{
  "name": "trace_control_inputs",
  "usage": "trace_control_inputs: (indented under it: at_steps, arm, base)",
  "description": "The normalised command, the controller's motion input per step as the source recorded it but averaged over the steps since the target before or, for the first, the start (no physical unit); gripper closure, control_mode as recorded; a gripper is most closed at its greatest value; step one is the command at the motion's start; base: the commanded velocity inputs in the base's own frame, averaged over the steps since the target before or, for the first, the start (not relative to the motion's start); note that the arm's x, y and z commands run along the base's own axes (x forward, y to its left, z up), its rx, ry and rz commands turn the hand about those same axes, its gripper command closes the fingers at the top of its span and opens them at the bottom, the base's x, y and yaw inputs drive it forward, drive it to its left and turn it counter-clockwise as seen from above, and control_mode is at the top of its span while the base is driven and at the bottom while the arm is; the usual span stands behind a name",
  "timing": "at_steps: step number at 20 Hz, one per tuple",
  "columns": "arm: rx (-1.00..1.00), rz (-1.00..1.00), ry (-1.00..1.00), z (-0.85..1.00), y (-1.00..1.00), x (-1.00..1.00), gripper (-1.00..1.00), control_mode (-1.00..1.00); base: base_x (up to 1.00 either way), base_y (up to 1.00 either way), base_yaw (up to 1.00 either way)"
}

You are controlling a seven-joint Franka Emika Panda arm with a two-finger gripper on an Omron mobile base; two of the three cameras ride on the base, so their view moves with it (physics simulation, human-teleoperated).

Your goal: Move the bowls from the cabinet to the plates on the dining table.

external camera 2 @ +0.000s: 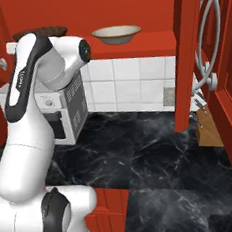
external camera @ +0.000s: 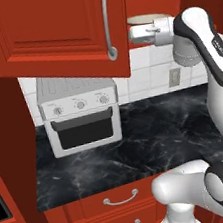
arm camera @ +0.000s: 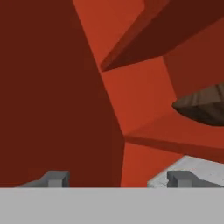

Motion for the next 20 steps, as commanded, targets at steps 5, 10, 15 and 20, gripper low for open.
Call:
trace_control_inputs:
  at_steps: [5, 10, 15, 20]
  arm:
    - [-0.14, 0.39, 0.20, 0.00, 0.31, -0.29, -1.00, -1.00]
    - [-0.07, 0.33, 0.24, 0.00, 0.49, -0.29, -1.00, -1.00]
    - [-0.05, 0.23, 0.24, 0.00, 0.66, -0.49, -1.00, -1.00]
    - [-0.12, 0.06, 0.12, -0.17, 0.93, -0.97, -1.00, -1.00]
  base:
    - [0.00, 0.00, 0.00]
    - [0.00, 0.00, 0.00]
    - [0.00, 0.00, 0.00]
    - [0.00, 0.00, 0.00]
